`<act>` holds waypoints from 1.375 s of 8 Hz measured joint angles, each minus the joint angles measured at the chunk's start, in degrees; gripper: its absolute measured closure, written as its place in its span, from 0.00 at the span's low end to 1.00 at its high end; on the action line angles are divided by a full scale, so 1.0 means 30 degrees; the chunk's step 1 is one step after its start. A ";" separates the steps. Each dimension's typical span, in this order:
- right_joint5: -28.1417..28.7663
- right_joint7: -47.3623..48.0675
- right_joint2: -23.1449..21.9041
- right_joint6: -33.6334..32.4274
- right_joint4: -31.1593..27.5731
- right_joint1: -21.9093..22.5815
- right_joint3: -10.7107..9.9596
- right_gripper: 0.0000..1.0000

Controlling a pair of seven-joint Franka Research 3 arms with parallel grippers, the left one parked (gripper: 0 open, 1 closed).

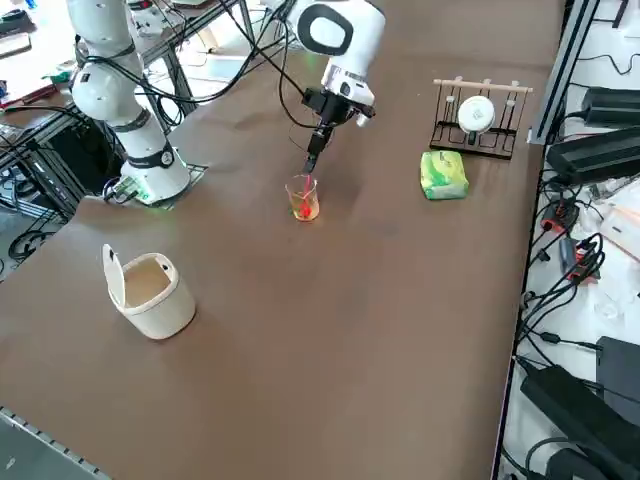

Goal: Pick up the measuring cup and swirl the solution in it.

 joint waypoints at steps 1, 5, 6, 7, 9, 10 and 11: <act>0.0000 0.0014 0.0000 0.0007 0.0046 0.0004 0.0001 0.48; 0.0237 0.0037 -0.0070 -0.0004 0.1284 0.0008 0.0006 0.00; 0.0598 0.0037 -0.0132 -0.0078 0.1811 -0.0004 -0.0001 0.00; 0.1034 -0.0216 -0.0262 -0.0380 0.2435 -0.0043 -0.0036 0.00; 0.2556 -0.1970 -0.0673 -0.2096 0.4284 -0.0628 -0.0239 0.00; 0.3427 -0.3099 -0.0862 -0.3112 0.5414 -0.1374 -0.0282 0.00; 0.4352 -0.4260 -0.1044 -0.4047 0.6531 -0.2252 -0.0323 0.00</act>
